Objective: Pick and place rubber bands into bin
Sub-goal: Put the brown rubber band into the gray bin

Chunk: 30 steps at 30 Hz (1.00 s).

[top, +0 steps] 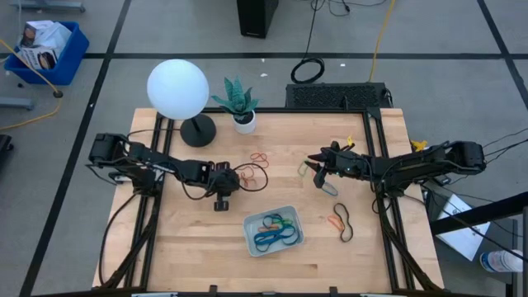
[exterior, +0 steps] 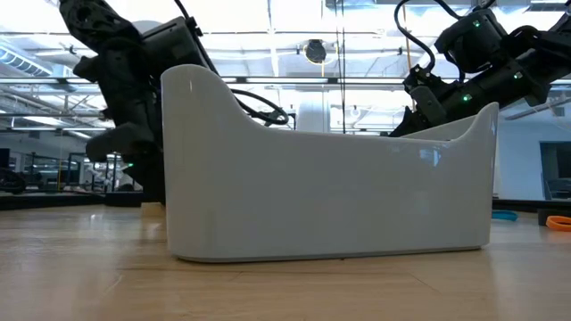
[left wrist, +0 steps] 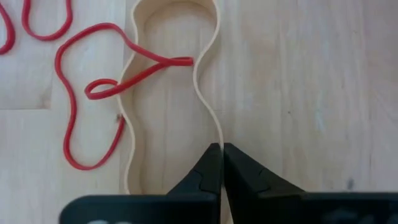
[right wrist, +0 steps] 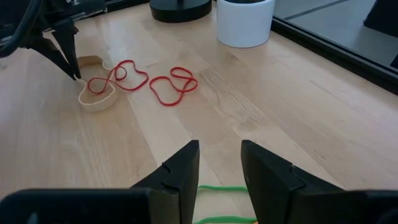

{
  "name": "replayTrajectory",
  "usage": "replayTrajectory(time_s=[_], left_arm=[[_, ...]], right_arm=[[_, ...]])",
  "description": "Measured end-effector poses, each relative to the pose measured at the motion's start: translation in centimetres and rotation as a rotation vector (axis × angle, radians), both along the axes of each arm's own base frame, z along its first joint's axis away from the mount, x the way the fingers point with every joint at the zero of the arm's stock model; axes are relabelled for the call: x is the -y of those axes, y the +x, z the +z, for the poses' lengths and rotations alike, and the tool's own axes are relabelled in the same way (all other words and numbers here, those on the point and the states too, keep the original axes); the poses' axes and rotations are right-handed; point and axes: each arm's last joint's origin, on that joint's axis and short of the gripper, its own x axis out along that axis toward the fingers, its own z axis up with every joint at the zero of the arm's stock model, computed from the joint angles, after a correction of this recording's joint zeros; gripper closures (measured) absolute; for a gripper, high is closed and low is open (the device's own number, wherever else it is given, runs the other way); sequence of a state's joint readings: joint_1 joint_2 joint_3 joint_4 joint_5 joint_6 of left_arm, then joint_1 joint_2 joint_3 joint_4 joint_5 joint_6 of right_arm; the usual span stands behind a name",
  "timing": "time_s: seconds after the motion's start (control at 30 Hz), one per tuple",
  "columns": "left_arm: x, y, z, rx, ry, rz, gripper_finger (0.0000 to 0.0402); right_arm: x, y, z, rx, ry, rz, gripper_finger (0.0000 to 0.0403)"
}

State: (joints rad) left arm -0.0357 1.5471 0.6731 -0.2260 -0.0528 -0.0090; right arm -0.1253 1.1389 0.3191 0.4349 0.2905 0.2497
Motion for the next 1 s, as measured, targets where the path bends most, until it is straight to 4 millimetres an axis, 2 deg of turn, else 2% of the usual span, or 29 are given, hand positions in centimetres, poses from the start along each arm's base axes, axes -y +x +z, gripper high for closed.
replayTrajectory(time_s=[0.17,0.33,0.53,0.87,1.0], left_arm=[[0.1,-0.1,0.6,0.004,-0.068,0.037,0.0391],[0.3,0.0,3.1,0.075,-0.144,0.016,0.0394],[0.4,-0.6,8.5,0.216,-0.174,0.012,0.0396],[0.2,-2.2,18.8,0.614,-0.148,-0.038,0.0392],[0.2,-2.7,21.3,0.697,-0.122,-0.061,0.0397]], right_arm=[[0.0,0.0,0.0,0.0,0.0,0.001,0.0289],[0.0,0.0,0.0,-0.001,0.0,0.001,0.0289],[0.0,0.0,0.0,-0.001,0.0,0.002,0.0289],[0.0,0.0,0.0,0.001,0.001,0.004,0.0289],[0.0,0.0,0.0,0.001,0.001,0.004,0.0289]])
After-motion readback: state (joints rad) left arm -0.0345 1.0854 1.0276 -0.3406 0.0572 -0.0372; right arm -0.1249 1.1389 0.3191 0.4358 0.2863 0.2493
